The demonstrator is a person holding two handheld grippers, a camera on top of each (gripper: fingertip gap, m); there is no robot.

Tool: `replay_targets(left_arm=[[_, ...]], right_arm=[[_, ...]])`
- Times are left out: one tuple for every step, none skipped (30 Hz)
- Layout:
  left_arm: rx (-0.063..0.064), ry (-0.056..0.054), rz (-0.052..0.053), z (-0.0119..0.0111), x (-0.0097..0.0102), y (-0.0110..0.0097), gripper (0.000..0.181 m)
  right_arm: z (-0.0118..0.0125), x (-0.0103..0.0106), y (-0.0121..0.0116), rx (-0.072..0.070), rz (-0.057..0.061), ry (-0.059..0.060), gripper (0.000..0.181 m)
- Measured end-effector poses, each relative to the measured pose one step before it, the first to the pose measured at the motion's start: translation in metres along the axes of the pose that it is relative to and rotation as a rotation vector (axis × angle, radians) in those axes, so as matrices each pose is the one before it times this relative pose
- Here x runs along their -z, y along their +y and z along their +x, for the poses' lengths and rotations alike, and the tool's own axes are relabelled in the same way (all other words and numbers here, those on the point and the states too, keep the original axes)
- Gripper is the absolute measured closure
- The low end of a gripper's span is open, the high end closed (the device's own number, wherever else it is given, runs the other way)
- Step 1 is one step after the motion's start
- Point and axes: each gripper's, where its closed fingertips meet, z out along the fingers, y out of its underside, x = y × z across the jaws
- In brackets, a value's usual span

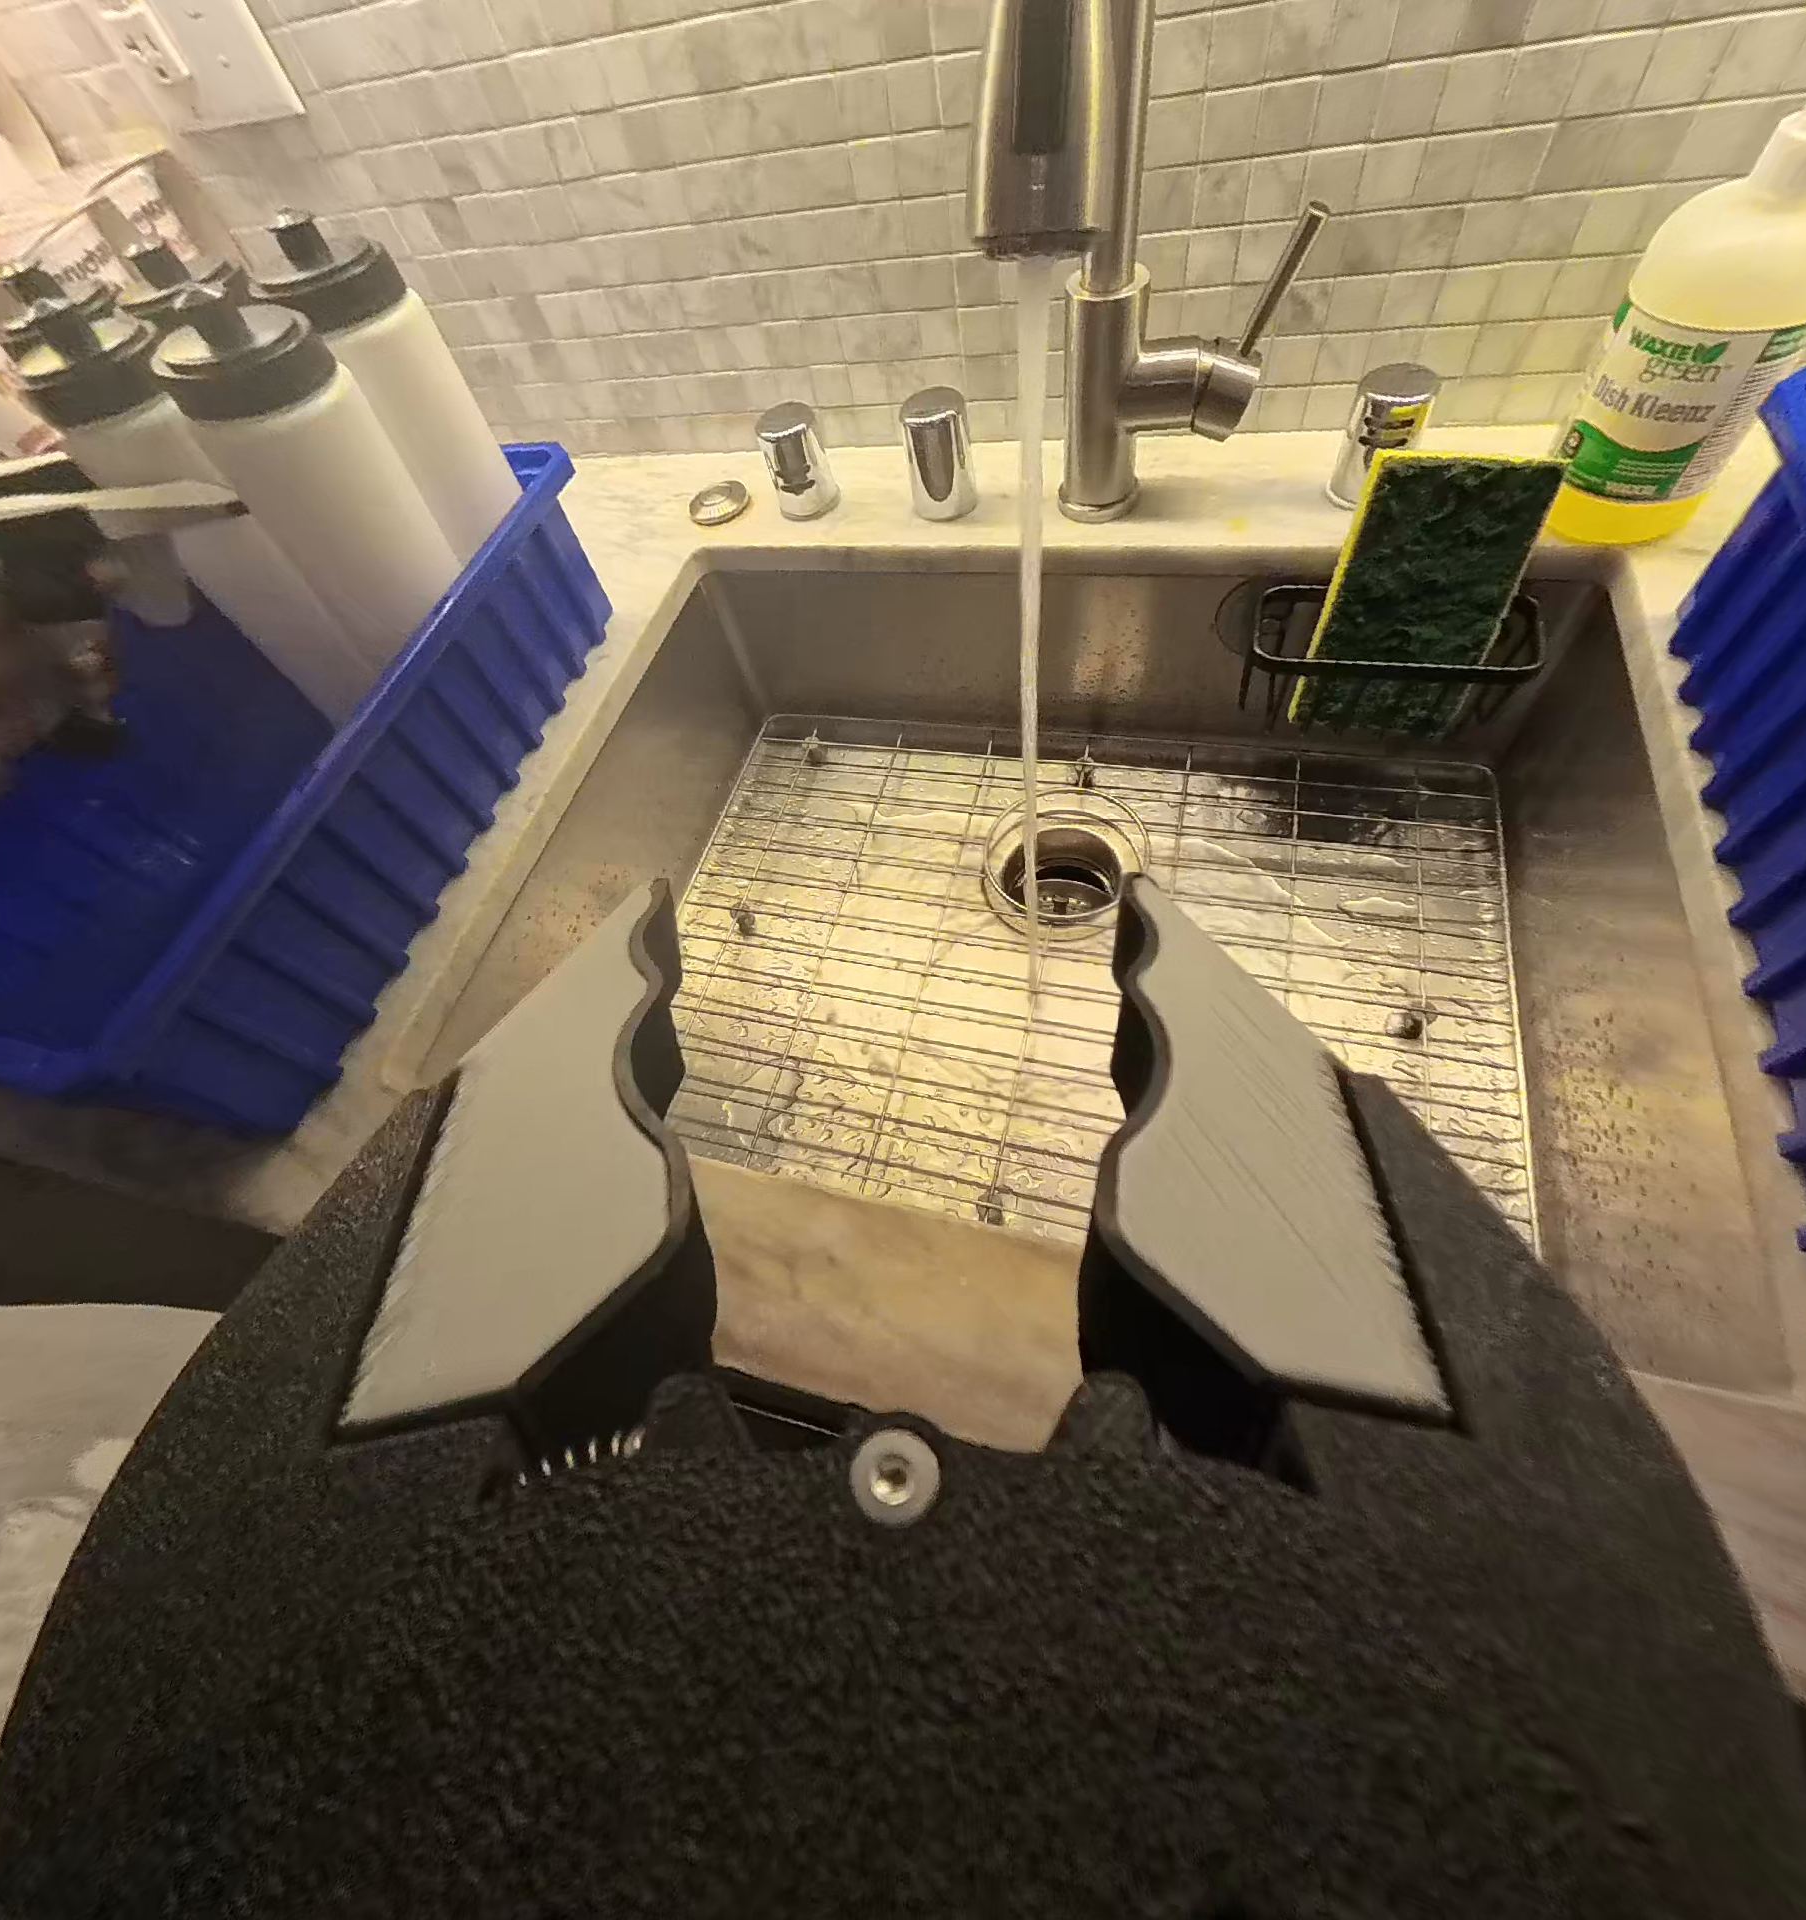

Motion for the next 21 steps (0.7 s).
replay_targets(left_arm=[[0.0111,0.0179,0.0067,-0.00114,-0.00168,0.00012,0.088],[0.021,0.0104,0.0028,-0.00158,-0.00167,0.00135,0.085],[0.0188,0.0032,0.0084,-0.00123,-0.0013,0.00078,0.083],[0.0045,-0.0041,0.01,-0.00035,-0.00049,0.00053,0.084],[-0.0072,-0.0086,0.0054,0.00078,0.00031,0.00019,0.088],[-0.007,-0.0164,-0.0052,0.00089,0.00082,0.00057,0.091],[-0.0044,-0.0231,-0.0048,0.00016,0.00189,0.00026,0.092],[-0.0037,-0.0169,0.0065,0.00129,0.00342,-0.00063,0.092],[0.007,-0.0139,0.0178,0.00191,0.00542,-0.00245,0.092],[0.0101,-0.0122,0.0145,0.00215,0.00732,-0.00279,0.092],[0.0004,-0.0137,0.0089,0.0022,0.00916,-0.00309,0.092],[-0.0066,-0.0231,0.0088,0.00141,0.01108,-0.00383,0.092],[-0.0075,-0.0243,0.0072,0.00166,0.01282,-0.00445,0.092],[-0.0063,-0.0287,0.0052,0.0019,0.01444,-0.00504,0.092],[-0.0085,-0.0353,0.01,0.00245,0.01536,-0.0066,0.092],[-0.0094,-0.0232,0.0112,0.00648,0.01492,-0.00788,0.092],[-0.0047,-0.0075,0.0077,0.0114,0.01338,-0.00869,0.092],[-0.0083,-0.0033,0.0049,0.01502,0.01164,-0.00941,0.092],[-0.0142,-0.0035,0.0028,0.01777,0.00925,-0.00978,0.092],[-0.0103,0.0091,-0.0014,0.02137,0.00628,-0.00961,0.093],[0.0021,0.0193,-0.0012,0.02428,0.00293,-0.00876,0.093]], right_arm=[[-0.00304,-0.00302,-0.00106,0.0075,-0.0047,-0.0105,0.097],[-0.00389,-0.00364,-0.00136,0.0101,-0.0052,-0.0143,0.097],[-0.00459,-0.0041,-0.00144,0.0114,-0.0049,-0.0167,0.098],[-0.00477,-0.00434,-0.00145,0.012,-0.0051,-0.0184,0.098],[-0.0047,-0.00467,-0.00121,0.0118,-0.0051,-0.0194,0.098],[-0.00472,-0.00483,-0.001,0.0092,-0.0045,-0.0214,0.098],[-0.0047,-0.00501,-0.00092,0.0052,-0.0044,-0.025,0.098],[-0.00479,-0.00495,-0.00152,0.0042,-0.0021,-0.0276,0.098],[-0.0043,-0.0048,-0.00185,0.0064,-0.0028,-0.0271,0.099],[-0.00388,-0.00453,-0.00235,0.0112,-0.0029,-0.0262,0.099],[-0.00314,-0.00421,-0.00338,0.0148,-0.0013,-0.0236,0.099],[-0.00315,-0.00375,-0.00472,0.0165,0.0039,-0.0254,0.099],[-0.00328,-0.00359,-0.00589,0.0175,0.0076,-0.0265,0.099],[-0.00327,-0.00355,-0.00623,0.0208,0.0075,-0.0279,0.098],[-0.00326,-0.00362,-0.00626,0.025,0.0076,-0.0276,0.098],[-0.00367,-0.00358,-0.00673,0.0268,0.0092,-0.029,0.097],[-0.00421,-0.00338,-0.00747,0.0245,0.0113,-0.0316,0.097],[-0.00526,-0.00357,-0.00836,0.0203,0.0134,-0.0358,0.096],[-0.00601,-0.00354,-0.00988,0.0149,0.0152,-0.039,0.094],[-0.00722,-0.00322,-0.01162,0.0125,0.0193,-0.0447,0.091],[-0.00736,-0.00275,-0.01371,0.0118,0.0254,-0.043,0.089]])
